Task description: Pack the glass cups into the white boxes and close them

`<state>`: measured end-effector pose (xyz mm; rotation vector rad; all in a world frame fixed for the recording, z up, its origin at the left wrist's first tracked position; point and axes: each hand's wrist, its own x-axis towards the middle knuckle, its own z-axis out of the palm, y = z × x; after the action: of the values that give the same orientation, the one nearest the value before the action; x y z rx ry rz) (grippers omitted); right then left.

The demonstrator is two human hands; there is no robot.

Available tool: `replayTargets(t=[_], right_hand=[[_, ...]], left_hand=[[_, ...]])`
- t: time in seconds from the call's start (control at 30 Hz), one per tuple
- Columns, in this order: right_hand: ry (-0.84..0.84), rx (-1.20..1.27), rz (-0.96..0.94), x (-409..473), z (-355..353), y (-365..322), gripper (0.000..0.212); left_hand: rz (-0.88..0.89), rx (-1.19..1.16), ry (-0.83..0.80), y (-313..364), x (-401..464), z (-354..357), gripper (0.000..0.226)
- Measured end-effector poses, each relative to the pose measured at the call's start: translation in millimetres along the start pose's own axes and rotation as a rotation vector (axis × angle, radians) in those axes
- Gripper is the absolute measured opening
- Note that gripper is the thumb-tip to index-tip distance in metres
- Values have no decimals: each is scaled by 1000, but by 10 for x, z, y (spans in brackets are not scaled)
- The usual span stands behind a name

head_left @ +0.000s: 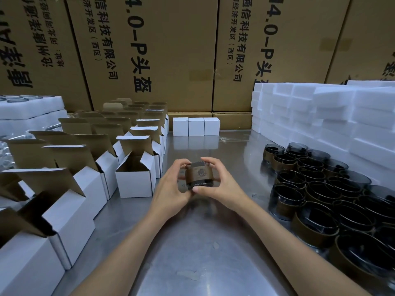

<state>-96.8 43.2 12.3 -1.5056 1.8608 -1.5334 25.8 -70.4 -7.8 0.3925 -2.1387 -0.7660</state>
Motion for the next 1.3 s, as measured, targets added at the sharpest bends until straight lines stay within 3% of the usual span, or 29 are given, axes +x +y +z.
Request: replayTargets(t=[0.17, 0.5, 0.6, 0.7, 0.8, 0.87, 1.03, 1.3], right_hand=[[24, 124, 91, 9, 14, 11, 49], [-5, -165, 47, 13, -27, 141, 74], [-34, -186, 54, 17, -32, 153, 78], [-62, -148, 94, 22, -36, 146, 76], [-39, -26, 140, 24, -38, 124, 52], [-16, 79, 171, 26, -54, 104, 32], [11, 208, 216, 43, -68, 98, 33], [-11, 206, 191, 50, -49, 129, 33]], left_hand=[[-15, 49, -50, 5, 0, 14, 60], [20, 197, -186, 25, -42, 25, 61], [103, 278, -76, 73, -38, 6, 55], [175, 368, 210, 150, 2, -39, 49], [60, 442, 510, 180, 19, -78, 49], [-78, 449, 606, 157, 12, -96, 53], [-324, 475, 548, 49, 3, -134, 64], [-209, 544, 470, 109, -13, -91, 50]])
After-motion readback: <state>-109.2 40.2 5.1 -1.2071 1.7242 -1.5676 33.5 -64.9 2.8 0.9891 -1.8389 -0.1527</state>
